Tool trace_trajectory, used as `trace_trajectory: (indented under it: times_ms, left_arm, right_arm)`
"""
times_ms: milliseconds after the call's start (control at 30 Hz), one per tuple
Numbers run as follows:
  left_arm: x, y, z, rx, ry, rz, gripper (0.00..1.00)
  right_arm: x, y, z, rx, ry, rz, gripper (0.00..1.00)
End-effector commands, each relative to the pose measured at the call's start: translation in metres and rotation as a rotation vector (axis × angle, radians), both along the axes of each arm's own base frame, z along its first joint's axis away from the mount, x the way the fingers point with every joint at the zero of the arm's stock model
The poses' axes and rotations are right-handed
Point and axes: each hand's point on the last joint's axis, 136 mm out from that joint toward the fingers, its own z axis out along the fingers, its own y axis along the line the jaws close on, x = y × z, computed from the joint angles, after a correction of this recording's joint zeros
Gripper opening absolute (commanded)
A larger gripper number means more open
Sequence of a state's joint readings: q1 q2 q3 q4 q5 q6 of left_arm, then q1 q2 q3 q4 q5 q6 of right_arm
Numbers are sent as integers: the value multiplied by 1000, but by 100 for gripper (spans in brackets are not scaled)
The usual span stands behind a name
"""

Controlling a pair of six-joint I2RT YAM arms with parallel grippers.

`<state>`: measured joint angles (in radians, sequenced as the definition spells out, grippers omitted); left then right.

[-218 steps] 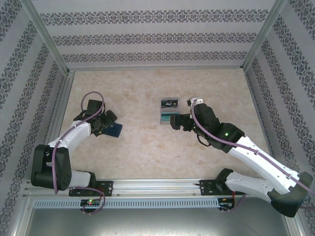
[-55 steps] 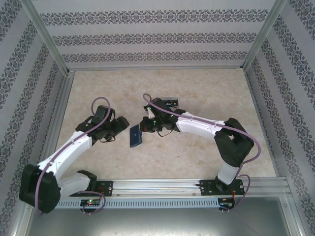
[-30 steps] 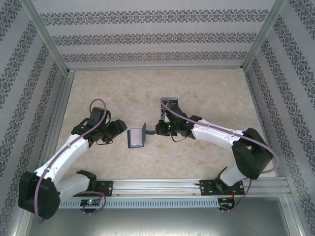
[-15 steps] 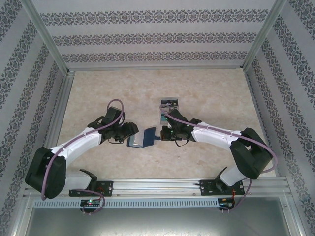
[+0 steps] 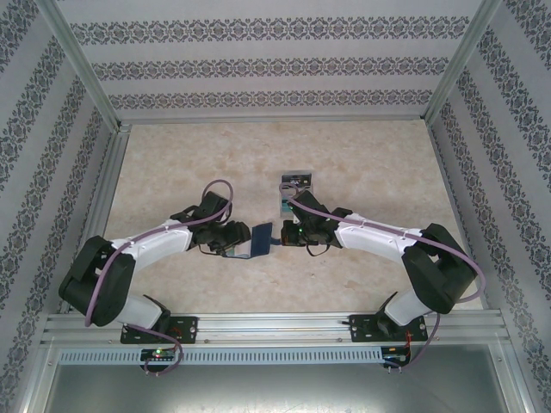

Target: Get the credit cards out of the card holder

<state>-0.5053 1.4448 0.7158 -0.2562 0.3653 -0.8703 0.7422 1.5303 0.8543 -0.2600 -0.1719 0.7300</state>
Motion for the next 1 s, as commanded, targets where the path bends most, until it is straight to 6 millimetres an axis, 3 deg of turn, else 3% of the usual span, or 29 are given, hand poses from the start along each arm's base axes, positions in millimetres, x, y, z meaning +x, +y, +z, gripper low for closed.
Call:
trace_trajectory:
  times_ms: [0,67,300,533,667,867,967]
  left_arm:
    - [14,-26,17,-54,-71,-56,56]
    - [14,-36,19,-62,-71,-87,56]
    - [13,-62,28,-84,-100,-159,56]
    - [11,-67,24,-88,-89,-178,56]
    - [12,-67,27,-84,-97,-177,55]
    - [12,-56,35,-41,-120,-161,56]
    - [13,-40,41,6,-135,-122,57]
  right_arm:
    - [1,0,-5,-18,-4,-3,1]
    - [0,2,-6,-11,2,-3,11]
    - [4,12,2,64,12,-28,32]
    - [10,26,8,176,43,-37,36]
    - [10,30,2,202,74,-32,35]
    - [7,19,-17,143,103,-52,11]
    - [3,11,-28,98,117,-58,5]
